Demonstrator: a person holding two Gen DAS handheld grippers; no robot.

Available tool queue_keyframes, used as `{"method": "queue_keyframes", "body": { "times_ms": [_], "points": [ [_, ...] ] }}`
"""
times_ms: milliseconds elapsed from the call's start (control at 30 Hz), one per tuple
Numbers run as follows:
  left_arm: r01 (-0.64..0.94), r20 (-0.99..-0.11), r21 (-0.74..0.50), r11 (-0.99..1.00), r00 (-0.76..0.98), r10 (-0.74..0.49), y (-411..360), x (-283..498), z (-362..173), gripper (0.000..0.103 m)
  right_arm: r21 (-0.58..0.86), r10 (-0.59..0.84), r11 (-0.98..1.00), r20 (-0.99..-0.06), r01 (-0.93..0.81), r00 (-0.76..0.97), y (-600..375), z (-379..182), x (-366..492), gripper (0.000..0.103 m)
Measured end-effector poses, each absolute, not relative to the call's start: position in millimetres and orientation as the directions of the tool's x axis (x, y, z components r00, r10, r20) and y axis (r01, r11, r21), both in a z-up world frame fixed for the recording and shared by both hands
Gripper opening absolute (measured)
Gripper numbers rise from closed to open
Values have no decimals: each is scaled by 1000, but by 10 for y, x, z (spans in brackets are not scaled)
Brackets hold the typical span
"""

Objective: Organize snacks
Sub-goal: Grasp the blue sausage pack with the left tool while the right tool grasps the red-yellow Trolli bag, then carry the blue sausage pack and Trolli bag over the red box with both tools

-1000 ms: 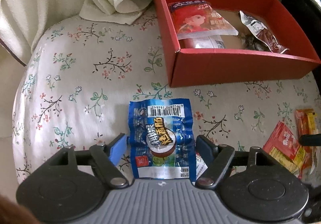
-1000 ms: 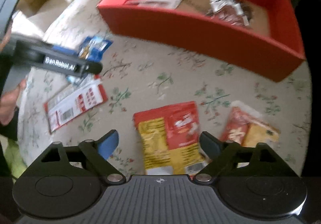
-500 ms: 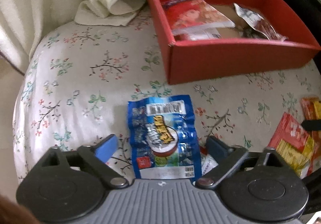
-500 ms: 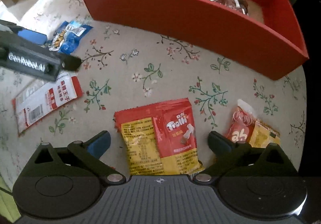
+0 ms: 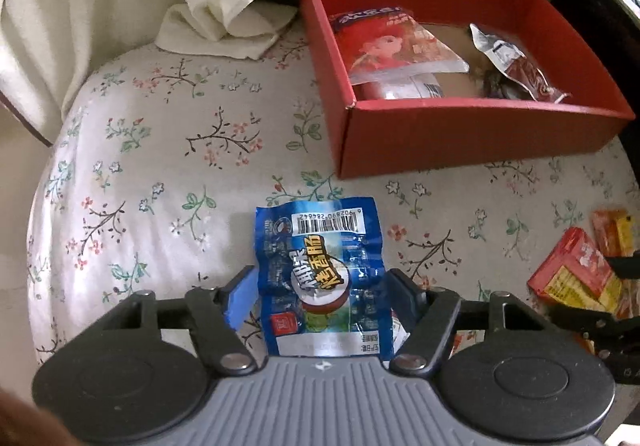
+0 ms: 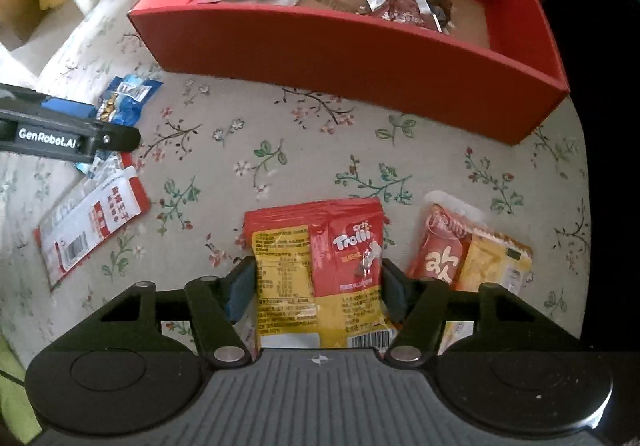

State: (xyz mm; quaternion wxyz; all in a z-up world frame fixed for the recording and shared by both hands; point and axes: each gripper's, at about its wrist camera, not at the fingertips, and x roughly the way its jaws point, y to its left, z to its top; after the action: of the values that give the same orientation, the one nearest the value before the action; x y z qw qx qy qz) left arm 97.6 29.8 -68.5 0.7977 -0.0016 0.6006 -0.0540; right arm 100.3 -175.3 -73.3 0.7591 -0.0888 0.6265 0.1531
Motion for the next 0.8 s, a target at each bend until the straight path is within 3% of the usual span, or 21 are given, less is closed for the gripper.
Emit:
{"method": "queue_keyframes", "body": {
  "times_ms": [433, 800],
  "points": [
    [88, -940, -102, 991, 319, -125, 276, 977, -463, 61, 85, 167, 953, -948, -291, 270, -1843, -356, 1139, 69],
    [185, -921, -50, 981, 372, -117, 19, 863, -312, 61, 99, 193, 952, -930, -291, 314, -1785, -201, 1198, 69]
  ]
}}
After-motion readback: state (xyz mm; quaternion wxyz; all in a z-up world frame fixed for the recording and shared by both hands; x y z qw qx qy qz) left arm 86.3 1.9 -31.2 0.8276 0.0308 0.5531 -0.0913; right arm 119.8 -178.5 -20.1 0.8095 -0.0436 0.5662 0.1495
